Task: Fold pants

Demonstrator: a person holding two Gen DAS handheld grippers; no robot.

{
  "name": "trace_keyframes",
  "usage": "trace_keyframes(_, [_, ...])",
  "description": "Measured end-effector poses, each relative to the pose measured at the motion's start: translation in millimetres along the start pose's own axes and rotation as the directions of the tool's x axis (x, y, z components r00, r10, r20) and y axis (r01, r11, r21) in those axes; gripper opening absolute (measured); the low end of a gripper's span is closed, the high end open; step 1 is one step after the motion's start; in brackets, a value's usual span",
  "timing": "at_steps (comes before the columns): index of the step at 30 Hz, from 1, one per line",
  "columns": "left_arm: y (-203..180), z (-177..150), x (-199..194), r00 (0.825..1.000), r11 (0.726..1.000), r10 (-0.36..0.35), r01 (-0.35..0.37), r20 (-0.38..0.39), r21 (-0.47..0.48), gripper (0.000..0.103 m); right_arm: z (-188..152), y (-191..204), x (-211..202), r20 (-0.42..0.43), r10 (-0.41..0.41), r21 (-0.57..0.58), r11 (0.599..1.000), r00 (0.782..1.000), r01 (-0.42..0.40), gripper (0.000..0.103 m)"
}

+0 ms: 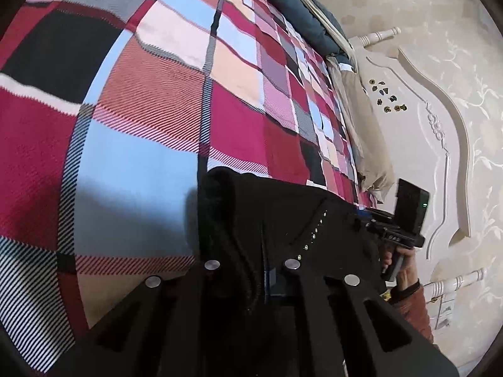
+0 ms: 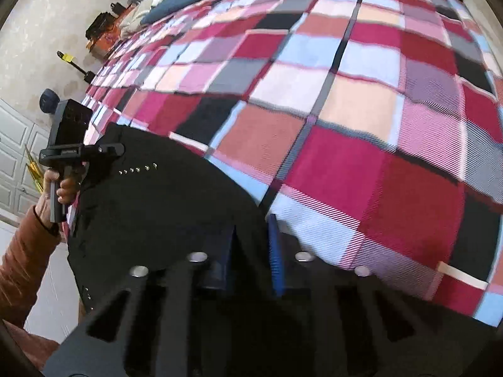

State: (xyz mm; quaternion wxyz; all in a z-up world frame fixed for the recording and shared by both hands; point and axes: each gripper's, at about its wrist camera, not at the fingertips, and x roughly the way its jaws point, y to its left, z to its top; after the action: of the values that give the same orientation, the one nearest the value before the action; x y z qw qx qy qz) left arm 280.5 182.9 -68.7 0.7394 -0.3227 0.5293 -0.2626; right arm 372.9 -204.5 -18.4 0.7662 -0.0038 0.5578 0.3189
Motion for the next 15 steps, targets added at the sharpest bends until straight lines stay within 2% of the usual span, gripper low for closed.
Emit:
trace_keyframes(4, [-16,-1,-5,0.999,1.000,-0.024,0.023,0.036,0.021,0.007,-9,21,-28,0.093,-0.059,-0.048,0.997,0.994,0.064,0.014])
trace_keyframes(6, [-24,-3,-12,0.997,0.998,-0.056,0.054,0.058,0.040,0.007,-18,35,-47,0.165,-0.096,-0.071,0.992,0.982,0.109,0.013])
trace_keyframes(10, [-48,-20,-39,0.985,0.987,-0.135,0.125,0.105,0.102,0.008,-53,71,-82,0.296,-0.174,-0.117,0.969,0.939,0.216,0.013])
trace_keyframes(15, [-73,-58,-65,0.976,0.972,-0.167,0.140,0.137,0.188,0.008,-116,104,-110,0.402,-0.205,-0.122,0.954,0.892,0.274,0.013])
